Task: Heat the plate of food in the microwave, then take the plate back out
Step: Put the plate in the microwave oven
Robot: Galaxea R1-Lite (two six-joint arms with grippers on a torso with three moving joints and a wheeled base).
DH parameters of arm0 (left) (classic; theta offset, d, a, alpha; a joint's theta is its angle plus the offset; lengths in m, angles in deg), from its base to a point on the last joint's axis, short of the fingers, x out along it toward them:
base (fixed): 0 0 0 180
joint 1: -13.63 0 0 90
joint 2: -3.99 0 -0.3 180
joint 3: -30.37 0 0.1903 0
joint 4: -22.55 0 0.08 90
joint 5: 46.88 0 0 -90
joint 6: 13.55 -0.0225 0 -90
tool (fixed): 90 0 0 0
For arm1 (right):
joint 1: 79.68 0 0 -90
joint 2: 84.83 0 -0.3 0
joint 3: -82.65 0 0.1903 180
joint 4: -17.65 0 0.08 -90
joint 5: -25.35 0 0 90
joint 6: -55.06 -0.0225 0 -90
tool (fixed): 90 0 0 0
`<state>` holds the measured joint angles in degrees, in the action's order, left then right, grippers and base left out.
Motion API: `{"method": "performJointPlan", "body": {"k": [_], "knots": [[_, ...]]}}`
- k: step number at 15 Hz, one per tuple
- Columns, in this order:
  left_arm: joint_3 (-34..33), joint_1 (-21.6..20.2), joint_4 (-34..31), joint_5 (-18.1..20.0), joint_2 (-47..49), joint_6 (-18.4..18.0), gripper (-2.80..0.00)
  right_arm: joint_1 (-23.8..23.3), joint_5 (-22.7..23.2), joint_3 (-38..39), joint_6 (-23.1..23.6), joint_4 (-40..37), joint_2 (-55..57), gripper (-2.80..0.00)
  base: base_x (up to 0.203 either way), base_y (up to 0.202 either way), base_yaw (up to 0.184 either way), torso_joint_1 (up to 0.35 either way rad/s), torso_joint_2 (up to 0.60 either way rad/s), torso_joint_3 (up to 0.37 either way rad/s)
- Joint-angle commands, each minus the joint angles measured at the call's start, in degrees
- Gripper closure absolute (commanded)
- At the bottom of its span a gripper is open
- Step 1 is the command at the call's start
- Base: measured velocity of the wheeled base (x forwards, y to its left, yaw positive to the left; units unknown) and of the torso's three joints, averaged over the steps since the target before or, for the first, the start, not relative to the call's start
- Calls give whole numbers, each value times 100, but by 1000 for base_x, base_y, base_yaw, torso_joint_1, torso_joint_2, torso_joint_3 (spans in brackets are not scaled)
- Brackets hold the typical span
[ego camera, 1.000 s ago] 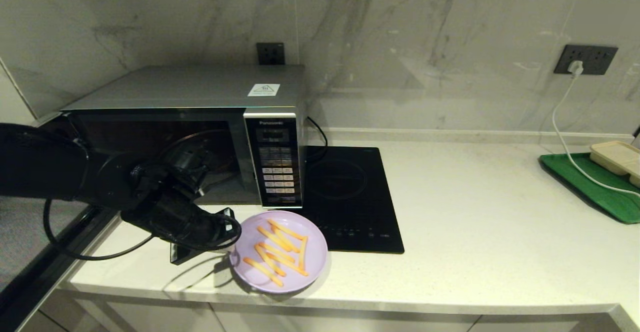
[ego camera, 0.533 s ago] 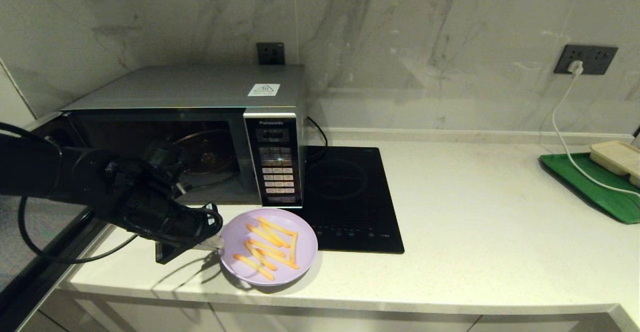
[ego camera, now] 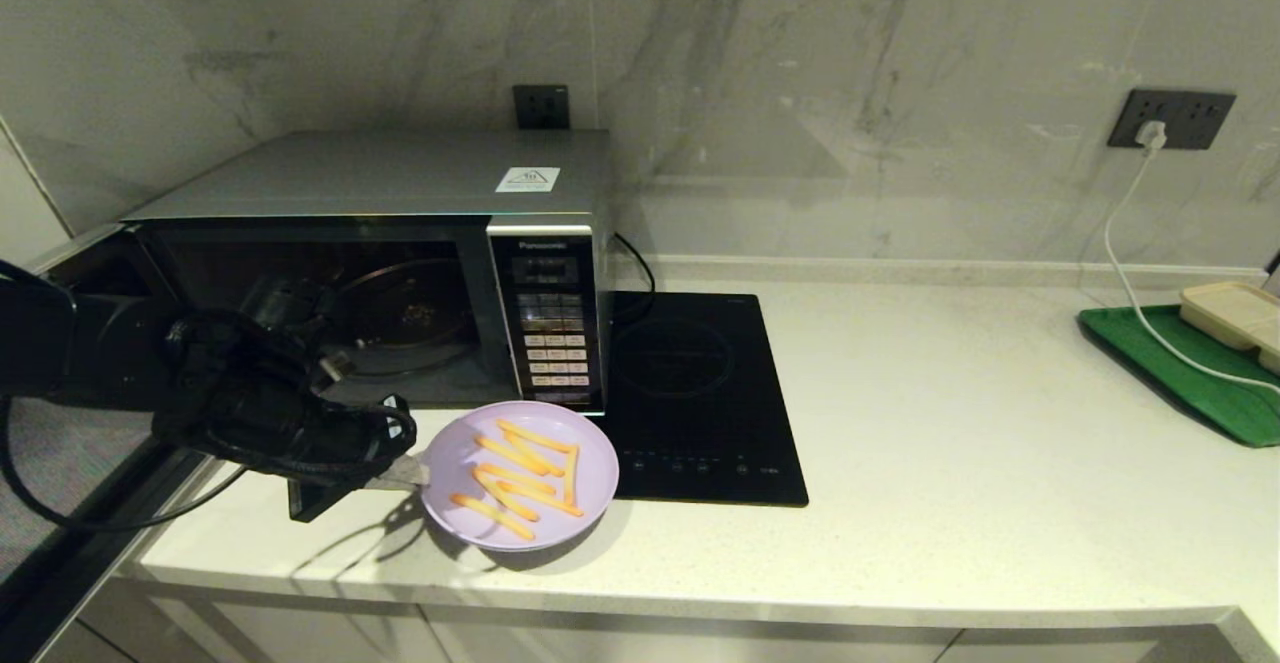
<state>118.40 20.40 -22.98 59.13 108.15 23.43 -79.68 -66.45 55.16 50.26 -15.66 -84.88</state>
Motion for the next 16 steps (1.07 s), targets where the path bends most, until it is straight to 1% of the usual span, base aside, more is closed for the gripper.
{"method": "performJointPlan", "body": {"k": [1,2,6,8,10,11,13,14,16], "knots": [[-120,-102,-10,69,-83,-29,0,9,-3,0,-4,-7,5,0,0,0,0,0,0,0],[-176,-145,-8,74,-97,-130,0,8,0,0,-4,-7,5,0,0,0,0,0,0,0],[-208,-460,-7,87,-109,-216,0,5,-4,0,-4,-7,5,0,0,0,0,0,0,0],[-217,-631,-16,96,-132,-384,0,8,-3,0,-4,-7,5,0,0,0,0,0,0,0],[-217,-719,-16,104,-150,-399,0,0,0,0,-4,-7,5,0,0,0,0,0,0,0],[-226,-755,-16,143,-161,-399,0,7,1,0,-4,-7,5,0,0,0,0,0,0,0],[-217,-956,-23,458,-207,-406,0,0,2,0,-4,-7,5,0,0,0,0,0,0,0],[-217,-1069,-25,532,-224,-412,0,4,-5,0,-4,-7,5,0,0,0,0,0,0,0],[-218,-1236,-27,562,-247,-516,0,3,3,0,-4,-7,5,0,0,0,0,0,0,0]]}}
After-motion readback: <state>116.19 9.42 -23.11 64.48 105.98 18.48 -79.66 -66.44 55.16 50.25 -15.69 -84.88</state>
